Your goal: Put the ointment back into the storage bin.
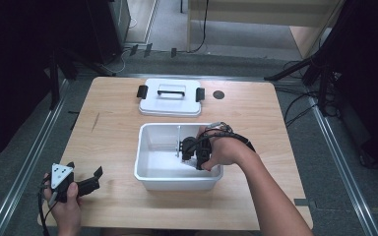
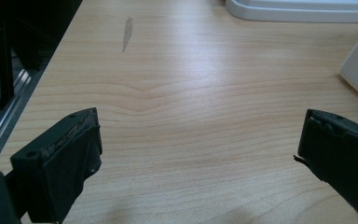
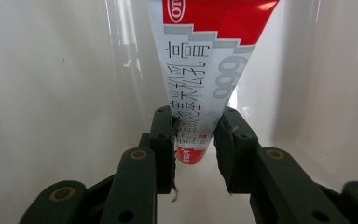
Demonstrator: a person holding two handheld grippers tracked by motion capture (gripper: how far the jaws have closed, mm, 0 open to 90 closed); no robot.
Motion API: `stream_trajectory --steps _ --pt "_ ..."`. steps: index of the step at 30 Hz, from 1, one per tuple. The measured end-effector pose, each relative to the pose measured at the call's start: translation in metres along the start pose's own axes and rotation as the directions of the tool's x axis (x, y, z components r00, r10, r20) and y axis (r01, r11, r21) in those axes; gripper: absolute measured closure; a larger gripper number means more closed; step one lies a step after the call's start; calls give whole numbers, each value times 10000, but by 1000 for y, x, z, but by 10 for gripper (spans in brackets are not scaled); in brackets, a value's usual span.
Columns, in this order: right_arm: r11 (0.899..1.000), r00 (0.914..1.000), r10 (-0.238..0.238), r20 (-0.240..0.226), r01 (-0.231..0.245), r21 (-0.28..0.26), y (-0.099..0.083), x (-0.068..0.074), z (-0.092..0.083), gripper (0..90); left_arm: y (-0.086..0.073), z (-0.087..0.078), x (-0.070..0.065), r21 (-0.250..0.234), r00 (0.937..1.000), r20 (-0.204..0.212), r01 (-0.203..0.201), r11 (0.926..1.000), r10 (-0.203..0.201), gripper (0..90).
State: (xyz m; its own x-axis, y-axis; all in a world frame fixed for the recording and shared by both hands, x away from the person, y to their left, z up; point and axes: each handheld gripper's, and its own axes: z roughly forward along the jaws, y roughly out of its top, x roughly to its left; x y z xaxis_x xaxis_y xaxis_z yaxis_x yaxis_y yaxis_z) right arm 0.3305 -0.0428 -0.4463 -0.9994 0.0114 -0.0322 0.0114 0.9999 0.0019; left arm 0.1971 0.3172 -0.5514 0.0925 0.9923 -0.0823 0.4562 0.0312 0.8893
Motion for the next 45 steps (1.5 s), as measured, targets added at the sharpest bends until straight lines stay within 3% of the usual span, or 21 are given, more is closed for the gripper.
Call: stream_trajectory --steps 18,45 --pt "9995 9997 -222 -28 223 224 3 2 10 700 0 0 0 24 10000 8 -10 10000 10 3" --pt "9999 9997 -151 -215 151 -22 2 3 12 677 0 0 0 28 10000 2 8 10000 -8 3"
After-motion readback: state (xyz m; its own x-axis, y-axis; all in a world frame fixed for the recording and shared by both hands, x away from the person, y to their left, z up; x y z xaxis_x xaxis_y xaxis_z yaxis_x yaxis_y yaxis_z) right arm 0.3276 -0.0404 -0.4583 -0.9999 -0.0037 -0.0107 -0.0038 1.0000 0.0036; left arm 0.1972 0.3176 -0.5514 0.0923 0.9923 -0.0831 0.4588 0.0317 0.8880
